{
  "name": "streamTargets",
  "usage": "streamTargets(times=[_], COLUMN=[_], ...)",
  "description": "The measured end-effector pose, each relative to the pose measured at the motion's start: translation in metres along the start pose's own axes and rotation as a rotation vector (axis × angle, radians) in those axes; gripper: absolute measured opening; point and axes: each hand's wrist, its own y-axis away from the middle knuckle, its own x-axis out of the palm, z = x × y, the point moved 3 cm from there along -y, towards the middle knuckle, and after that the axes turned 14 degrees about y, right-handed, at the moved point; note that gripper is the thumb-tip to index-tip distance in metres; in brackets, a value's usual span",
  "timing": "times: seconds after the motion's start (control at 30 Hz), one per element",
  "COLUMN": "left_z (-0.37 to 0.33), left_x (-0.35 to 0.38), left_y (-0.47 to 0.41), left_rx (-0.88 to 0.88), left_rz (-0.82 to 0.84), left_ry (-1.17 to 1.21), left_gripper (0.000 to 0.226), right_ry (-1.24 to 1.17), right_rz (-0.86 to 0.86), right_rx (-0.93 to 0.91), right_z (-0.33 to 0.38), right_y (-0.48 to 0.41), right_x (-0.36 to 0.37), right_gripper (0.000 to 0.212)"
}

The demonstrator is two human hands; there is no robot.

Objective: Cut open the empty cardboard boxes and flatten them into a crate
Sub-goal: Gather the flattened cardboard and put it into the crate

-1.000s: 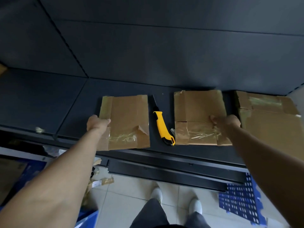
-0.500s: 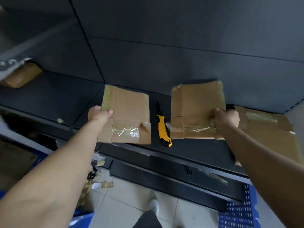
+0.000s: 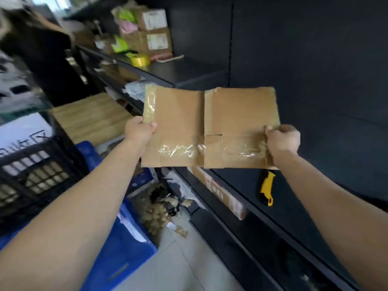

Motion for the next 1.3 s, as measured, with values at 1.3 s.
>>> streamTargets(times=[1.3], left_z=[0.021], left_x=[-0.653], left_y=[-0.258], left_rx=[-0.297], left_rz=[-0.828], left_ry=[-0.438], left_gripper=[0.035], right_ry=[0.767], right_rz=[0.740], right_rx=[-0.726], right_z=[0.315], right_y=[0.368], right_x=[0.646], right_gripper=[0.012])
